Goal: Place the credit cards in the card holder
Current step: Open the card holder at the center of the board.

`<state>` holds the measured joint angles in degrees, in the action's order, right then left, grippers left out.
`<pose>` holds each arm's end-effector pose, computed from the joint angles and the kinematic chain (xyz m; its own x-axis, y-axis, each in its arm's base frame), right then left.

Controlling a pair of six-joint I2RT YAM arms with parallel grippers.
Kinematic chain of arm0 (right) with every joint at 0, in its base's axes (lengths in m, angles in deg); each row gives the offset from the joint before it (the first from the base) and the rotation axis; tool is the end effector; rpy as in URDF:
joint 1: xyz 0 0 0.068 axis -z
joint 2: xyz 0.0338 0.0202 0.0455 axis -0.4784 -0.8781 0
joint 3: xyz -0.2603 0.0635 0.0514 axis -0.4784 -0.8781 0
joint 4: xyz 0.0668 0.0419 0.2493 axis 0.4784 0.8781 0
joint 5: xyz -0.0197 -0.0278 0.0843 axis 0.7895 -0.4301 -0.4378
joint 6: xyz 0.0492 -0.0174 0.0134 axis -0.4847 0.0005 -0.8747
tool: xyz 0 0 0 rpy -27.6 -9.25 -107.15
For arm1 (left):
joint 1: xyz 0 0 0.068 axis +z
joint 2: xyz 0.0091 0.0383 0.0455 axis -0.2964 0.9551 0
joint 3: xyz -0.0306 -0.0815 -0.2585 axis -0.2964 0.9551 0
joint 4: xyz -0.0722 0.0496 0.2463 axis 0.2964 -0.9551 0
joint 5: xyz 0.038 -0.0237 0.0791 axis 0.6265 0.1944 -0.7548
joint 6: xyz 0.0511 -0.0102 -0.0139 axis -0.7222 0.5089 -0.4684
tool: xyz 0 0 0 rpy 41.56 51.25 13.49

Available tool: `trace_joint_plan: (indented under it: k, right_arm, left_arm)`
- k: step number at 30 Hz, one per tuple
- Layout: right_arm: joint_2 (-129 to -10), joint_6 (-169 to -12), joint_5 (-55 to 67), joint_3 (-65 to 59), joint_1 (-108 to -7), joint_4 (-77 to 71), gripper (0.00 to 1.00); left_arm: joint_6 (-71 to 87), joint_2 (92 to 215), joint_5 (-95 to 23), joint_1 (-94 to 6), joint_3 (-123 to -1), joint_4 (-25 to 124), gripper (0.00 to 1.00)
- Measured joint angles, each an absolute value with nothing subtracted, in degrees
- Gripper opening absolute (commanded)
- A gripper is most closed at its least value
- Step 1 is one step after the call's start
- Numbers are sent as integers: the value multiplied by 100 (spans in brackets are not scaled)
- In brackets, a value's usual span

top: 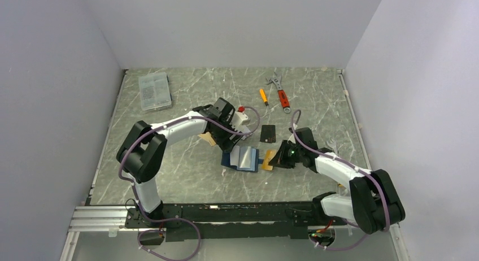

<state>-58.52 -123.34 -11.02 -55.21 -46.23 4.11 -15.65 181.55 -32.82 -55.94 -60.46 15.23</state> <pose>0.1901 0.0760 0.1396 -0.9170 0.3148 -0.2448 0.0950 0.7687 0.6325 0.2808 -0.2341 0.1912 -0.5448 0.7051 -0.4539 0.8147 0.5733 -0.0872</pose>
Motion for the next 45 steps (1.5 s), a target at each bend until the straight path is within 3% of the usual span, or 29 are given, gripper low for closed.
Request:
trace_joint_plan:
  k: [8, 12, 28, 45]
  right_arm:
    - [-5570, -12155, -763, -5304, -5004, 580, 0]
    - [-5493, -12091, -774, -5123, -5019, 593, 0]
    - [-6960, -12035, -1225, -4386, -5353, -181, 0]
    - [-7250, -11687, -1572, -4262, -5657, -229, 0]
  left_arm:
    - [-1497, 18153, -3059, -5373, -6075, 1534, 52]
    - [-1514, 18155, -2958, -5358, -6075, 1532, 47]
    - [-1586, 18155, -2858, -5345, -6075, 1528, 45]
    - [-1604, 18155, -2814, -5342, -6075, 1528, 45]
